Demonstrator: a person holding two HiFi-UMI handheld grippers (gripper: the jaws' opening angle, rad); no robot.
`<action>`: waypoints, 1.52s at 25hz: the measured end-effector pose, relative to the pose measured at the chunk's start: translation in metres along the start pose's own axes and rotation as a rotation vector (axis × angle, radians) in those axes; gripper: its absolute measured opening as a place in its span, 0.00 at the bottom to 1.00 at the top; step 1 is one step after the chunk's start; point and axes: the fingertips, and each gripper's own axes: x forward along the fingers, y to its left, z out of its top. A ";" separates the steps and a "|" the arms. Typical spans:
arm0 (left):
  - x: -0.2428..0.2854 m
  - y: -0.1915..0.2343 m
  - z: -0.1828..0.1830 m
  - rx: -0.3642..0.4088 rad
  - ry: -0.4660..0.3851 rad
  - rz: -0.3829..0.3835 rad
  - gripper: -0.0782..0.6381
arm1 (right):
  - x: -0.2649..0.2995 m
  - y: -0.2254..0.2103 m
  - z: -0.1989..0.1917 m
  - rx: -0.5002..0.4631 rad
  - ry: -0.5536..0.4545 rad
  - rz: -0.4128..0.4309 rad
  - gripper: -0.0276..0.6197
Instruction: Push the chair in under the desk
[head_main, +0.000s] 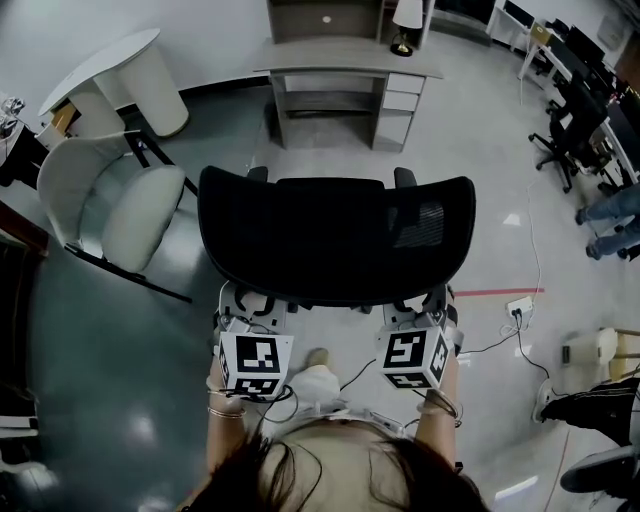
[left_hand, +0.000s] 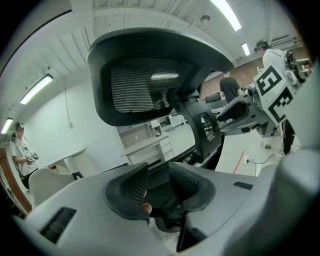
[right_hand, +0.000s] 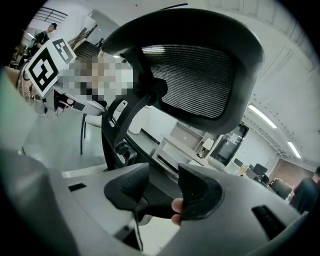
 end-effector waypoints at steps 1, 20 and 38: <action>0.003 0.001 -0.002 0.014 0.004 0.004 0.27 | 0.002 0.001 -0.002 -0.012 0.007 0.001 0.31; 0.029 0.009 -0.023 0.268 0.128 0.052 0.31 | 0.023 0.011 -0.012 -0.128 0.053 0.016 0.37; 0.034 0.009 -0.022 0.329 0.122 -0.025 0.33 | 0.031 0.011 -0.012 -0.142 0.051 0.063 0.38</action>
